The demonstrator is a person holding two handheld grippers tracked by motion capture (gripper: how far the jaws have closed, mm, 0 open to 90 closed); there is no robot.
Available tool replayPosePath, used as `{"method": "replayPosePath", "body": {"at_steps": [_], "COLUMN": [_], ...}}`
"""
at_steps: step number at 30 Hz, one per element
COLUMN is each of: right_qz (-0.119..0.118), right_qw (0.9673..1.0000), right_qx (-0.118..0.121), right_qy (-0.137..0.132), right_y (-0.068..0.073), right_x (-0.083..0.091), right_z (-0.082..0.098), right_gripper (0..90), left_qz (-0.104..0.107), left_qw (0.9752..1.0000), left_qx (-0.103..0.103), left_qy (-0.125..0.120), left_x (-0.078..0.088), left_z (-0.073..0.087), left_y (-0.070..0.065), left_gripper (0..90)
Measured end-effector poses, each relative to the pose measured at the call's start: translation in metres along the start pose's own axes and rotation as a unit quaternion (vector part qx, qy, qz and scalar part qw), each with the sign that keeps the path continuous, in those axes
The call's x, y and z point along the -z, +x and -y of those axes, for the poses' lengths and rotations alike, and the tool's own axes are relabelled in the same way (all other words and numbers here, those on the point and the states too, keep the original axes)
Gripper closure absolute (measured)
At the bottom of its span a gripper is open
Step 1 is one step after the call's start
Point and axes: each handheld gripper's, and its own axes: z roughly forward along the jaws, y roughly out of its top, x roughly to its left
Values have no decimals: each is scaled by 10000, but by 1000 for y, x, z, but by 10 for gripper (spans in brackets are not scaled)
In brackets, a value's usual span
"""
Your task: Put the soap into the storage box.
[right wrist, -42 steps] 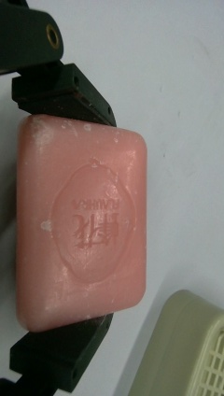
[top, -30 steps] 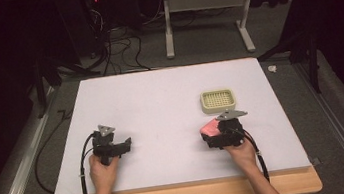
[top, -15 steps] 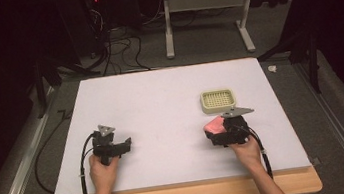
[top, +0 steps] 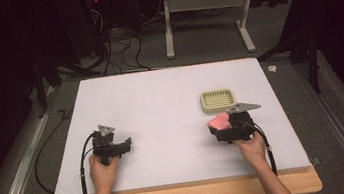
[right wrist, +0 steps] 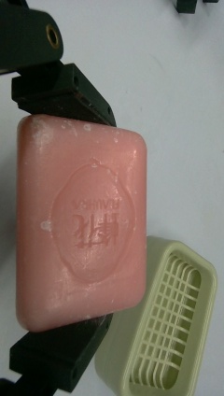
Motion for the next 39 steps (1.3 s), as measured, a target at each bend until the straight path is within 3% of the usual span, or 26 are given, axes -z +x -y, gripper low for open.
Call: {"method": "replayPosePath", "body": {"at_steps": [22, 39], "right_qz": [102, 175], "right_qw": [9996, 9992], "right_qx": [-223, -344], "right_qy": [-124, 55], "right_y": [-23, -36], "right_x": [10, -1], "right_z": [-15, -39], "right_gripper": [138, 138], "left_qz": [-3, -2], "left_qw": [10000, 10000], "left_qx": [8, 1], "left_qy": [0, 0], "left_x": [0, 0], "left_z": [0, 0], "left_y": [0, 0], "left_gripper": [153, 153]}}
